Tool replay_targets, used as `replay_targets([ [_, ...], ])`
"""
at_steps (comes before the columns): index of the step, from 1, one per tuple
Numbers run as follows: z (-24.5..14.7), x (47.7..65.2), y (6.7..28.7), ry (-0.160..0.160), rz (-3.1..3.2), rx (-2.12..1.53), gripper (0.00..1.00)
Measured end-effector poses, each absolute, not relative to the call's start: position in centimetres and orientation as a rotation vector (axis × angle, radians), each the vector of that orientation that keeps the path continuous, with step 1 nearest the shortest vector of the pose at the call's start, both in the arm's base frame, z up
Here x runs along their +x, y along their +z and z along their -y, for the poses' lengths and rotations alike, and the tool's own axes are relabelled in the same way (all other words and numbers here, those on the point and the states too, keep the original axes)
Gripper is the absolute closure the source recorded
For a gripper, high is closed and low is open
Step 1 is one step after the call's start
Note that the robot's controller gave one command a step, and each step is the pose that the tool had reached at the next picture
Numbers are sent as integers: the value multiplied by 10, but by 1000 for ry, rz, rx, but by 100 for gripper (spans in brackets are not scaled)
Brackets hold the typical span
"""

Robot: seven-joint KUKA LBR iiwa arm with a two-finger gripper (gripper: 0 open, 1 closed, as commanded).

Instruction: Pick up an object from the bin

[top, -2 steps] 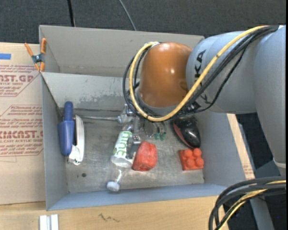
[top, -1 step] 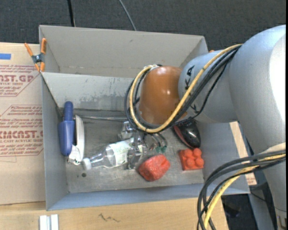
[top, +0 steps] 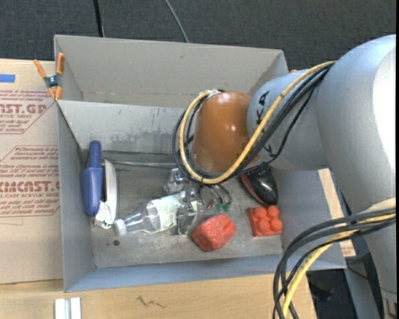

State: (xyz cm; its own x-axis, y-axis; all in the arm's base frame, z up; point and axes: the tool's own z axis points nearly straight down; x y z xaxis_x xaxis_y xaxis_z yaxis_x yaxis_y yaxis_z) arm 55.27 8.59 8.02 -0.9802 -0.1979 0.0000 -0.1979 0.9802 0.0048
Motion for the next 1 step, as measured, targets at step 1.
replay_targets([
  [1,-65,558,204,-1,3125,344,100],
])
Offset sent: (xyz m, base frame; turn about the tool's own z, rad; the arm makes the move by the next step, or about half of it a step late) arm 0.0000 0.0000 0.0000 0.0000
